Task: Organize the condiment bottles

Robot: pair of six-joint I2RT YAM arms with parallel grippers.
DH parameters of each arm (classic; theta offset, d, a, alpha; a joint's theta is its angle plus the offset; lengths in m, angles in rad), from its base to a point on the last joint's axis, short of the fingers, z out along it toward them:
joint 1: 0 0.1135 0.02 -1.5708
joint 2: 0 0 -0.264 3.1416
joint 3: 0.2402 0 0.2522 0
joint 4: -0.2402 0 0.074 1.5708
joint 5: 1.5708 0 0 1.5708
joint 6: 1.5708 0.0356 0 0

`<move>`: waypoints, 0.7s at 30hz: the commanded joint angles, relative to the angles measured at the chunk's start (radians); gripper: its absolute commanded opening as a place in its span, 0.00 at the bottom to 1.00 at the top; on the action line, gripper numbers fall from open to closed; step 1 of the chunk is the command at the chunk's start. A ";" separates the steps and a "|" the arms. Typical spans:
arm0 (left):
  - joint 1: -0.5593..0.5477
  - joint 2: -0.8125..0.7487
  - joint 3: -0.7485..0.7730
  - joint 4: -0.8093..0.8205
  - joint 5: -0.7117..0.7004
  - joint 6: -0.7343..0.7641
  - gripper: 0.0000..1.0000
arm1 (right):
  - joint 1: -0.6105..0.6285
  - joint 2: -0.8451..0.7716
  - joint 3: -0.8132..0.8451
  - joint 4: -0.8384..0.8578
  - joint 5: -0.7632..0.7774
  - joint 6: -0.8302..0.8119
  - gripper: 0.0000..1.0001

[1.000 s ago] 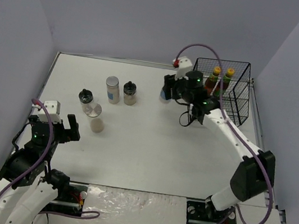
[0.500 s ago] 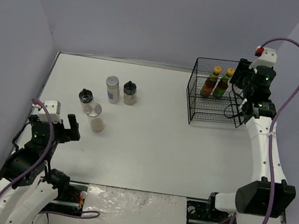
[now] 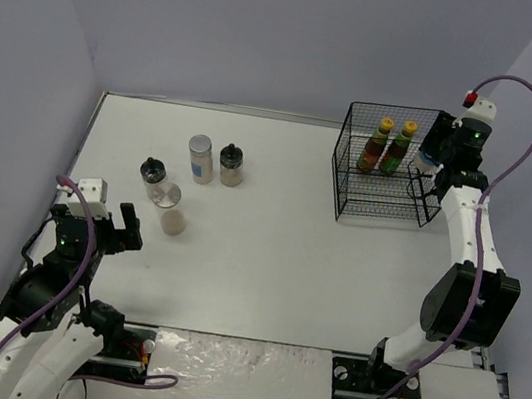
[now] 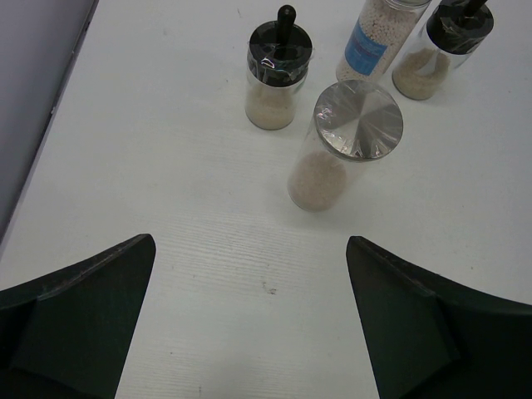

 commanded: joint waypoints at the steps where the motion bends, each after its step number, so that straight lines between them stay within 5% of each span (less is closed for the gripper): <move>1: 0.001 0.008 0.018 0.068 -0.006 0.008 0.97 | -0.017 0.010 0.071 0.215 -0.022 0.010 0.00; 15: 0.003 0.021 0.018 0.069 -0.002 0.006 0.97 | -0.021 0.116 0.031 0.219 -0.022 0.006 0.00; 21: 0.003 0.027 0.018 0.069 0.003 0.003 0.97 | -0.021 0.162 -0.005 0.229 -0.006 -0.001 0.15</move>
